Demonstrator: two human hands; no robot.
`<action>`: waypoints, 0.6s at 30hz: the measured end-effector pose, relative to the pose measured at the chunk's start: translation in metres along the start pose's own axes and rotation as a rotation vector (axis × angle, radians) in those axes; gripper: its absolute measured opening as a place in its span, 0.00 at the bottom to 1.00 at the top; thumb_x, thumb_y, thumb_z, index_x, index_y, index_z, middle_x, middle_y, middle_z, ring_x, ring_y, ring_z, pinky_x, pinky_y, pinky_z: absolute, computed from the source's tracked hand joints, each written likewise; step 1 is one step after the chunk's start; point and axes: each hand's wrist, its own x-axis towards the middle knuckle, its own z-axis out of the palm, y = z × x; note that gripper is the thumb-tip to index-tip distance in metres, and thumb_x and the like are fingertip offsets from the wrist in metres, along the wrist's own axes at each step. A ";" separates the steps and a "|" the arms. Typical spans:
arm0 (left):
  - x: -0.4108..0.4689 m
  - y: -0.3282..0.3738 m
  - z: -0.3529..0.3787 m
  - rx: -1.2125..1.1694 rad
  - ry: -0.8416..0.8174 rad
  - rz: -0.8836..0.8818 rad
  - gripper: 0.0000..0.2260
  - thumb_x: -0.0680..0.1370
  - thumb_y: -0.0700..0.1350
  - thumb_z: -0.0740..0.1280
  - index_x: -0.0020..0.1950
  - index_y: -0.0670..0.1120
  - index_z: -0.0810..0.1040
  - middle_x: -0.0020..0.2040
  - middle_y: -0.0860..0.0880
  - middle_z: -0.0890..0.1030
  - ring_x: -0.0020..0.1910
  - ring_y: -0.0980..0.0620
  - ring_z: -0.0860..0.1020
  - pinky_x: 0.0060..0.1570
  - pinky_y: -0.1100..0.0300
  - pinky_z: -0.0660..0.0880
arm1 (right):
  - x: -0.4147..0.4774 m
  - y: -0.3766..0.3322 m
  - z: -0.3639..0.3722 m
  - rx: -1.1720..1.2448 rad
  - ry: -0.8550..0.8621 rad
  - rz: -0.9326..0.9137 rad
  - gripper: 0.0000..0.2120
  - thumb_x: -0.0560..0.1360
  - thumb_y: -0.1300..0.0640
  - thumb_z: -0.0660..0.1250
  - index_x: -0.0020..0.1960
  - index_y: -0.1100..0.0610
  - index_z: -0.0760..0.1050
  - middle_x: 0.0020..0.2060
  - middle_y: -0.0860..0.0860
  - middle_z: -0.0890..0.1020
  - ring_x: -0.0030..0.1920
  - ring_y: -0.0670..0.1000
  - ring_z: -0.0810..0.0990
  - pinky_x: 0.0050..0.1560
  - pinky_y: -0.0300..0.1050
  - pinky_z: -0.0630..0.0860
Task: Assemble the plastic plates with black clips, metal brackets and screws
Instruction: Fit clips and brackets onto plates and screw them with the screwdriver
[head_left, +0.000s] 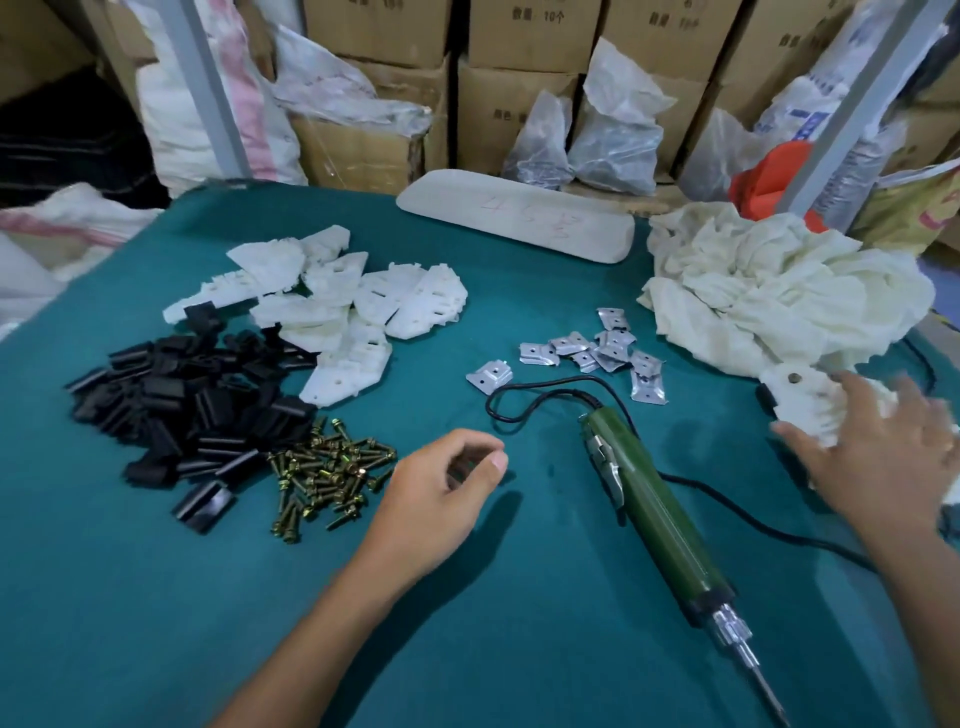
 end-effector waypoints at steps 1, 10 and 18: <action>0.009 0.002 -0.006 0.099 0.043 0.019 0.05 0.77 0.54 0.68 0.50 0.56 0.82 0.43 0.62 0.82 0.41 0.61 0.78 0.45 0.67 0.73 | -0.009 -0.009 -0.006 0.065 0.020 -0.028 0.34 0.72 0.32 0.69 0.70 0.51 0.70 0.73 0.66 0.67 0.72 0.71 0.65 0.72 0.73 0.61; 0.086 -0.003 -0.097 1.160 0.304 -0.264 0.32 0.76 0.64 0.66 0.68 0.41 0.71 0.67 0.41 0.75 0.64 0.39 0.74 0.65 0.44 0.66 | -0.115 -0.064 -0.009 0.345 -0.536 -0.295 0.33 0.71 0.44 0.74 0.70 0.33 0.62 0.61 0.42 0.76 0.54 0.49 0.76 0.52 0.49 0.71; 0.081 -0.018 -0.108 1.078 0.294 -0.184 0.27 0.75 0.66 0.67 0.54 0.43 0.73 0.43 0.46 0.81 0.44 0.42 0.79 0.57 0.45 0.69 | -0.090 -0.043 -0.016 0.246 -0.426 -0.119 0.30 0.70 0.56 0.77 0.70 0.45 0.73 0.60 0.53 0.81 0.57 0.60 0.79 0.54 0.55 0.74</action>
